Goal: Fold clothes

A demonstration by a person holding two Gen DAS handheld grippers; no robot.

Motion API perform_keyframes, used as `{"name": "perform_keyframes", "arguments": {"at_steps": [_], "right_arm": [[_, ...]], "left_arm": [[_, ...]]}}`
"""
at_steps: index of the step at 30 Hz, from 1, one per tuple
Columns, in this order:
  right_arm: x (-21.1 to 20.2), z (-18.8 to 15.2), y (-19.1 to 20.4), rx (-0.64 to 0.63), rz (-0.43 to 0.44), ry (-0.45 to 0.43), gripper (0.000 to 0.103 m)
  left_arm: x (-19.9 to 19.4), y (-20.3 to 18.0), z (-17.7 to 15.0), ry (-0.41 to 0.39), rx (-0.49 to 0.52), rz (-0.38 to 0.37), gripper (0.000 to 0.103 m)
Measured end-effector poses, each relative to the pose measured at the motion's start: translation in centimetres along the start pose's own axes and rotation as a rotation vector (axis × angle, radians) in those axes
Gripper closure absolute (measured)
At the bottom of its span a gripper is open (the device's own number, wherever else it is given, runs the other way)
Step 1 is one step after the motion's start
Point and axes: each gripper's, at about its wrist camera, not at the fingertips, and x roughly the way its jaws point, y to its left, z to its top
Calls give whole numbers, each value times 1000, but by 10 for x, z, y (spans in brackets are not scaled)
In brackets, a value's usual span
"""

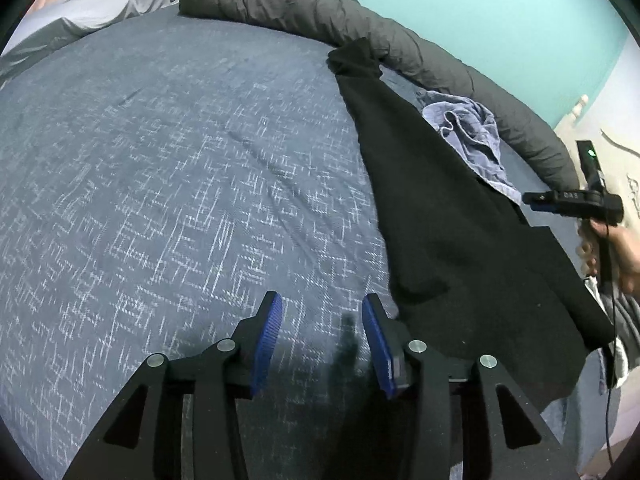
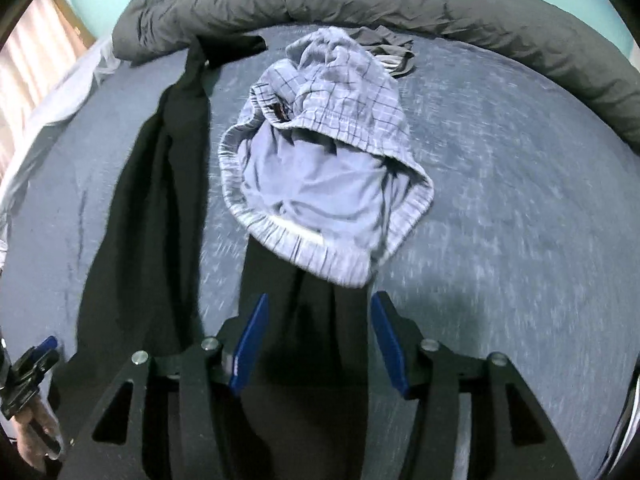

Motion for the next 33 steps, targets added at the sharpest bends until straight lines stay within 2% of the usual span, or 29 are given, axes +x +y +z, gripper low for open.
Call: {"name": "perform_keyframes", "arguments": {"at_steps": [2, 3, 4, 5, 6, 8, 9, 14, 19, 24, 27, 29, 31, 33], "right_arm": [[10, 7, -2, -8, -10, 4, 50], [14, 9, -3, -8, -4, 4, 54], [17, 11, -5, -8, 2, 5, 72], [20, 12, -6, -8, 8, 5, 84], [23, 13, -7, -10, 6, 9, 85], [23, 15, -10, -16, 0, 6, 96], [22, 17, -11, -19, -12, -5, 96], [-14, 38, -39, 45, -130, -141, 98], [-75, 68, -83, 185, -340, -318, 98], [-125, 66, -126, 326, -535, -410, 97], [-129, 52, -150, 402, -558, -364, 97], [-128, 41, -153, 404, -543, -364, 91], [-120, 34, -146, 382, -485, -355, 80], [-111, 27, -137, 358, -421, -344, 77]], "left_arm": [[3, 1, 2, 1, -5, 4, 57], [4, 2, 2, 2, -6, 5, 57], [5, 1, 2, 3, -6, 7, 57], [6, 1, 2, 3, -5, 8, 57], [7, 1, 1, 6, -5, 8, 57], [9, 1, -1, 12, -6, 6, 57], [9, 1, -1, 11, -5, 7, 57], [11, 0, -2, 11, -2, 17, 57], [11, 0, -3, 12, 1, 18, 57], [11, 0, -4, 14, -2, 15, 57], [11, 0, -4, 16, -3, 13, 57], [11, -1, -4, 17, -4, 10, 57], [12, -3, -4, 18, -2, 8, 57], [12, -5, -4, 19, 0, 7, 57]]}}
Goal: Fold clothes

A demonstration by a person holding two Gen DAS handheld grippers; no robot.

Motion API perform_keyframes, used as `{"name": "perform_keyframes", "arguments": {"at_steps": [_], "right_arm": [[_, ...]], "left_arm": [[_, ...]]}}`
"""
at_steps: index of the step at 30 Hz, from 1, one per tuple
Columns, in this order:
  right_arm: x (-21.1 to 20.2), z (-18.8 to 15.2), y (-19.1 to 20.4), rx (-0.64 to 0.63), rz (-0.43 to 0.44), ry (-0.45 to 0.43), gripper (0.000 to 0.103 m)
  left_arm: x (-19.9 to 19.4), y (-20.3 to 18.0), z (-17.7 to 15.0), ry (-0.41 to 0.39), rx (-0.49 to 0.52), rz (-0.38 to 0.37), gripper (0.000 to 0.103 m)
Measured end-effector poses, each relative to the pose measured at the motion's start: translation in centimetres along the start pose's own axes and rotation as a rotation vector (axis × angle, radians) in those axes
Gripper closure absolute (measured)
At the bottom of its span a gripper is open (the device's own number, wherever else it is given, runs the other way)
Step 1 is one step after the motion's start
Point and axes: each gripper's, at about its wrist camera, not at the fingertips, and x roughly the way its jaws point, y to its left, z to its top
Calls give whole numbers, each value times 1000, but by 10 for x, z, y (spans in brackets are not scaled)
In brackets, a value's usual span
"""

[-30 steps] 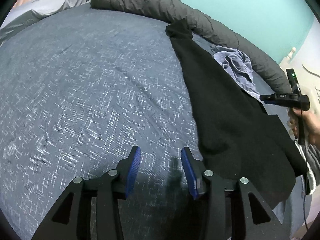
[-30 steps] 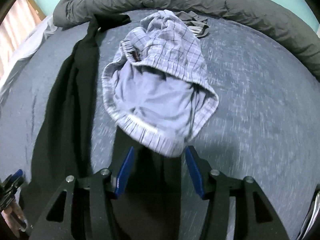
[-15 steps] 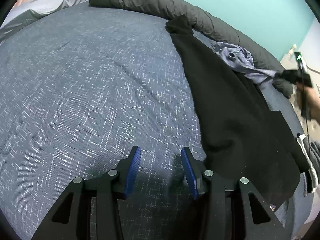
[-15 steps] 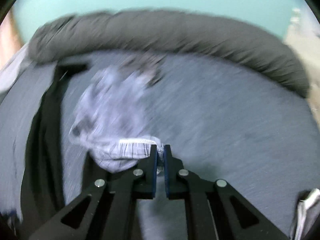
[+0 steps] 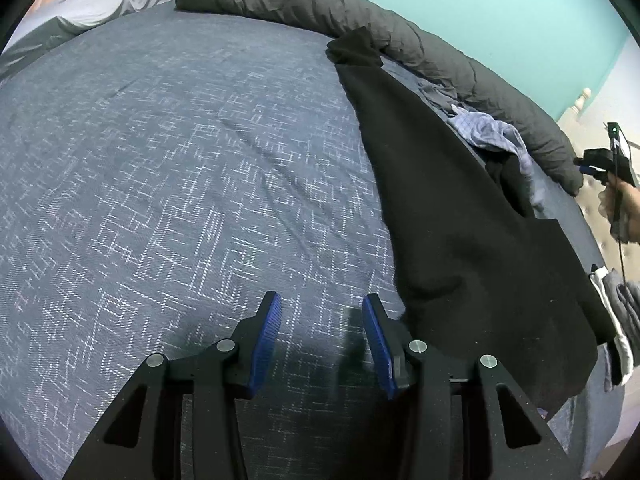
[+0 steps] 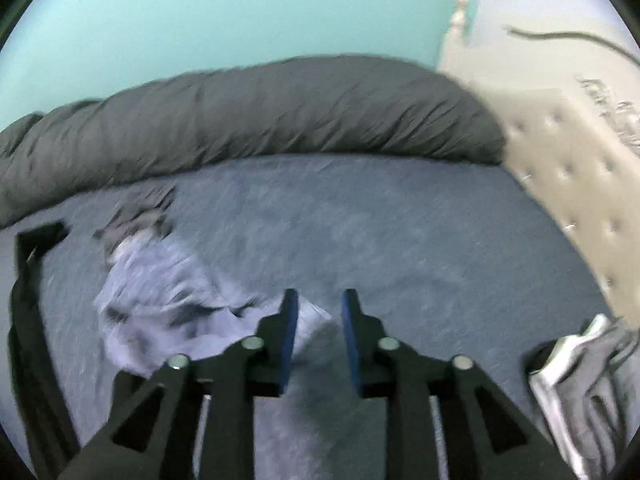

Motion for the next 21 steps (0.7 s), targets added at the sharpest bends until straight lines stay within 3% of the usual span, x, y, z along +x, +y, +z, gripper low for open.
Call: {"name": "perform_keyframes", "arguments": {"at_steps": [4, 7, 9, 11, 15, 16, 17, 18, 19, 21], "right_arm": [[-4, -35, 30, -61, 230, 37, 59], [14, -59, 59, -89, 419, 202, 54], [27, -76, 80, -96, 448, 287, 52], [37, -86, 93, -109, 458, 333, 32], [57, -98, 111, -110, 479, 414, 31], [59, -99, 112, -111, 479, 419, 35], [60, -98, 114, -112, 479, 420, 55], [56, -94, 114, -117, 482, 401, 67], [50, -89, 114, -122, 486, 375, 88], [39, -80, 113, -132, 495, 323, 95]], "left_arm": [[0, -2, 0, 0, -1, -2, 57], [-1, -2, 0, 0, 0, -4, 57], [-2, -3, -1, 0, -2, -4, 57], [-2, -2, -1, 2, -5, -4, 57], [-1, 0, 0, 2, -9, -7, 57], [-1, 1, 0, 3, -10, -8, 57], [0, 1, 0, 3, -12, -8, 57], [0, 1, 0, 4, -13, -7, 57], [0, 1, 0, 5, -12, -7, 57], [0, 0, 0, 4, -7, -8, 57]]}}
